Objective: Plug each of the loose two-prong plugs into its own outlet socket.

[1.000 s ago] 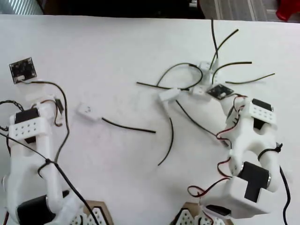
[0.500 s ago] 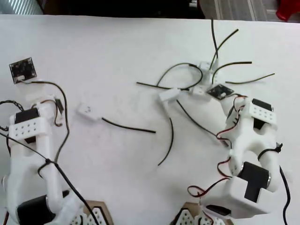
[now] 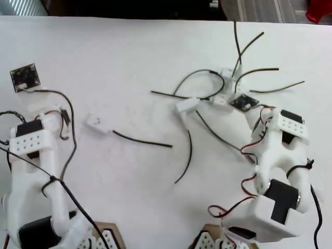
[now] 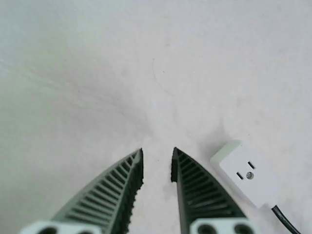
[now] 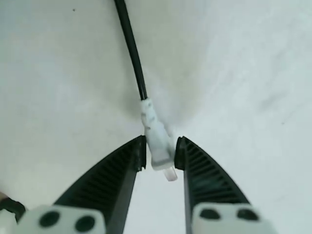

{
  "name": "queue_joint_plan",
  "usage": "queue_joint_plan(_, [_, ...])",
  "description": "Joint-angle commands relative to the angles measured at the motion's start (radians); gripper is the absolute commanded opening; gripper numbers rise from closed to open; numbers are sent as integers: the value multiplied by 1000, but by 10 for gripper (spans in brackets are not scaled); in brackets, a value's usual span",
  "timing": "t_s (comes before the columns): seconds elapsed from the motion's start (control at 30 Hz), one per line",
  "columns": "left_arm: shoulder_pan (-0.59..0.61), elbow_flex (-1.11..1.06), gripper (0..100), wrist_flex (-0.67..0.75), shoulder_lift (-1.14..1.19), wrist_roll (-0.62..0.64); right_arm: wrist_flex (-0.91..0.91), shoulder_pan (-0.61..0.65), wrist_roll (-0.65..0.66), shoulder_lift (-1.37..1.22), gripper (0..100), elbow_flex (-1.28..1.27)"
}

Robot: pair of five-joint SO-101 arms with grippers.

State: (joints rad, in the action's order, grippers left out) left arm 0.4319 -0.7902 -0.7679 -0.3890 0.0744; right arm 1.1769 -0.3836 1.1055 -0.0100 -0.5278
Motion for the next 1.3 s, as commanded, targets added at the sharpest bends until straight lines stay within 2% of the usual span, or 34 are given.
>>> queue_joint_plan(0.0, [-8, 3, 110, 18, -42, 9, 8, -18, 12, 1, 95, 17])
queue_joint_plan(0.37, [-8, 3, 110, 18, -42, 9, 7, -25, 12, -73, 94, 35])
queue_joint_plan(0.5, [-8, 5, 110, 18, -42, 9, 7, -27, 11, -73, 15, 58])
queue_joint_plan(0.63, [-8, 5, 110, 18, -42, 9, 48, -44, 5, -42, 15, 110])
queue_joint_plan(0.87, [-8, 5, 110, 18, -42, 9, 162, 16, 3, 68, 20, 81])
queue_joint_plan(1.07, [-8, 3, 110, 18, -42, 9, 48, 88, -37, 68, 23, -78])
queue_joint_plan(1.27, [-8, 3, 110, 18, -42, 9, 27, 104, -94, 76, 108, -101])
